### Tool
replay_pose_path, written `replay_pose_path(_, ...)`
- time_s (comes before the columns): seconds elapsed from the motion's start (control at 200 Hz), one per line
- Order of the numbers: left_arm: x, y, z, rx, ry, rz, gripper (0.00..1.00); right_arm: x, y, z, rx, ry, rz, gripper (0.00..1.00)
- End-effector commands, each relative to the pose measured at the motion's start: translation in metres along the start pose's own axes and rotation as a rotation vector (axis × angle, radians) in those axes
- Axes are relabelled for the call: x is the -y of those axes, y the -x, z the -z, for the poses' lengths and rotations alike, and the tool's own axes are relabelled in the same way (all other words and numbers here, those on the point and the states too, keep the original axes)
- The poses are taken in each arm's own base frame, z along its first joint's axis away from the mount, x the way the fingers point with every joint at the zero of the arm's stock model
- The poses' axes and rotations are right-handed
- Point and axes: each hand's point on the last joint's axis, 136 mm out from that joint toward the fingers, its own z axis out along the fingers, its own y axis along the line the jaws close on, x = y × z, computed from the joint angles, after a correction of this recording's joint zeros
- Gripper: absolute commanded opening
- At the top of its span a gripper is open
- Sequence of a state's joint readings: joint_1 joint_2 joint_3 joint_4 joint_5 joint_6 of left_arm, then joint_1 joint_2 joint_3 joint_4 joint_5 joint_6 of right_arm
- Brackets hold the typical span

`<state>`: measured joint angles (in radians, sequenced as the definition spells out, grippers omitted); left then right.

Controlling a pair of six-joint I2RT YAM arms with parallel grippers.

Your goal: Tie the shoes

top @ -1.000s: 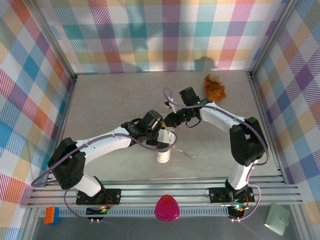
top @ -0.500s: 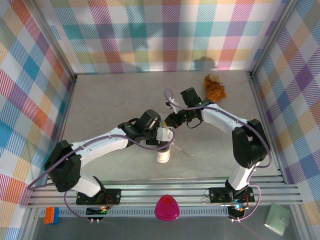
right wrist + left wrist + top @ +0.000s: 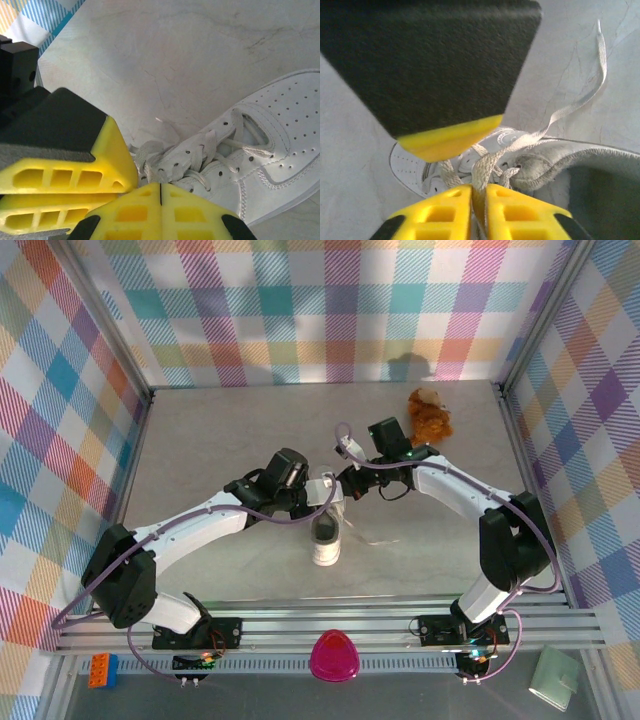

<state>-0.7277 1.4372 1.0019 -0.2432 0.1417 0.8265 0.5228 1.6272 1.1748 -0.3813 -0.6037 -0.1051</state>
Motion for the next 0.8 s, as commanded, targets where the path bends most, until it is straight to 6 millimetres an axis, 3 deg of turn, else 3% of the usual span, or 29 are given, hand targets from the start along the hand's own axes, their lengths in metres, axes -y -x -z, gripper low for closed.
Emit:
replay_pose_path(0.0, -0.002, -0.002, -0.007, 0.022, -0.004, 0.052, 0.25, -0.013, 0.004, 0.006, 0.026, 0.041, 0.058, 0.00)
replay_pose_path(0.15, -0.006, -0.002, -0.009, 0.028, 0.003, 0.069, 0.34, -0.015, 0.003, 0.007, 0.026, 0.048, 0.066, 0.00)
replay_pose_path(0.46, -0.007, -0.004, -0.008, 0.064, -0.074, 0.125, 0.42, -0.024, 0.002, 0.008, 0.028, 0.088, 0.094, 0.00)
replay_pose_path(0.795, -0.006, -0.007, -0.014, 0.081, -0.116, 0.167, 0.41, -0.033, 0.001, 0.006, 0.012, 0.124, 0.118, 0.00)
